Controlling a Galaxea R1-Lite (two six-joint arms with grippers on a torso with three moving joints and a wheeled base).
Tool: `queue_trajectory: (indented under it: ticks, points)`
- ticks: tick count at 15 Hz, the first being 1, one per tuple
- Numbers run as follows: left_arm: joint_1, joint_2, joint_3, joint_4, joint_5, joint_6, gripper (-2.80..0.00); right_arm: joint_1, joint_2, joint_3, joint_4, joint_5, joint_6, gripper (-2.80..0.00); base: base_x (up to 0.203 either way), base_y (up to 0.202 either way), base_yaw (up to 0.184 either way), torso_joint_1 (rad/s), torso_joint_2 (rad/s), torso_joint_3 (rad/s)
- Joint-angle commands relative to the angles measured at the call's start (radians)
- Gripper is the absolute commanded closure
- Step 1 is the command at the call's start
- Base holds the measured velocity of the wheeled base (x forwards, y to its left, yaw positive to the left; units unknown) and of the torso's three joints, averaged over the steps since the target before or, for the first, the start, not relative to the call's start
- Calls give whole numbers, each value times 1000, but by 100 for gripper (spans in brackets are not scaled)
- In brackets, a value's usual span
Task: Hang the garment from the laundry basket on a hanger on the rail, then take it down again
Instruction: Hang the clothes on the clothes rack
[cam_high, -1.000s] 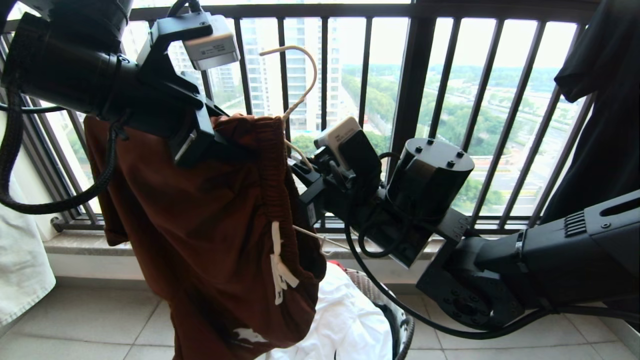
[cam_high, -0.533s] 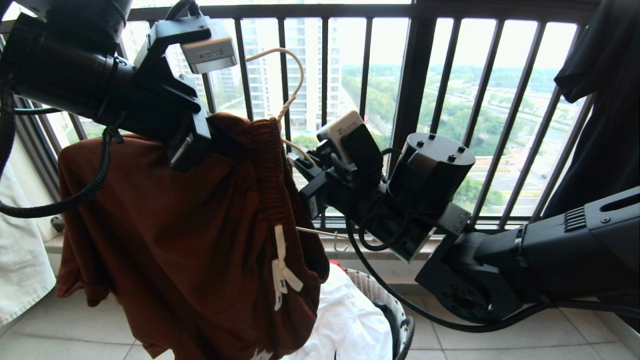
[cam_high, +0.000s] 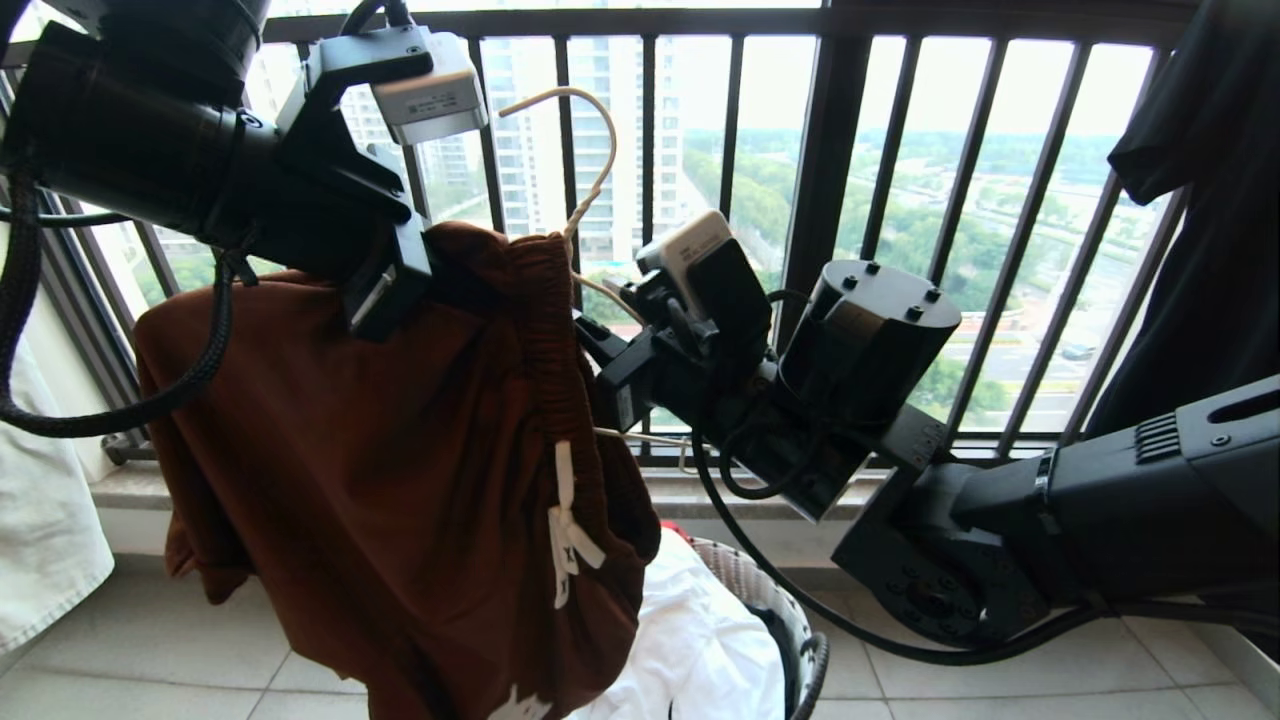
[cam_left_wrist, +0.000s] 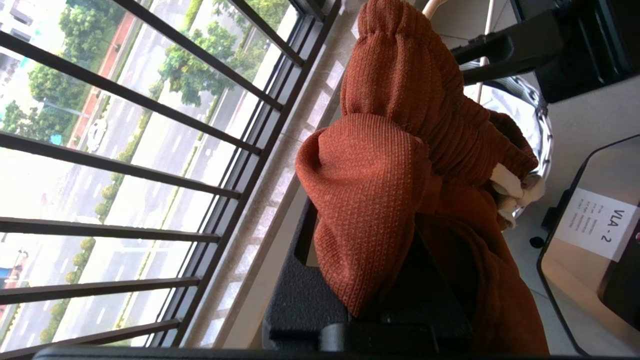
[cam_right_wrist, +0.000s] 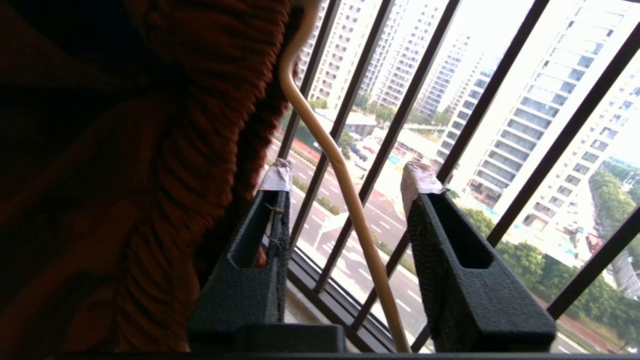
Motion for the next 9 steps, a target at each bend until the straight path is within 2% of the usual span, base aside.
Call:
queue_trajectory:
  ticks: [1,4,8,9]
  points:
    - [2,-3,-1,0,0,3,0,-16,-24,10,6,11,-5,-280,0,0,0,0,0,0]
    - [2,2,-1,-1,4,2,0,-95,-120,40,75,102,12,-280,0,0,0,0,0,0]
    - [3,36,1,-90,75,-12,0,-192,-286,104,160,243,31,-280,0,0,0,0,0,0]
    - [4,48,1,-96,75,-29,0,-234,-316,108,190,287,76,-280,0,0,0,0,0,0]
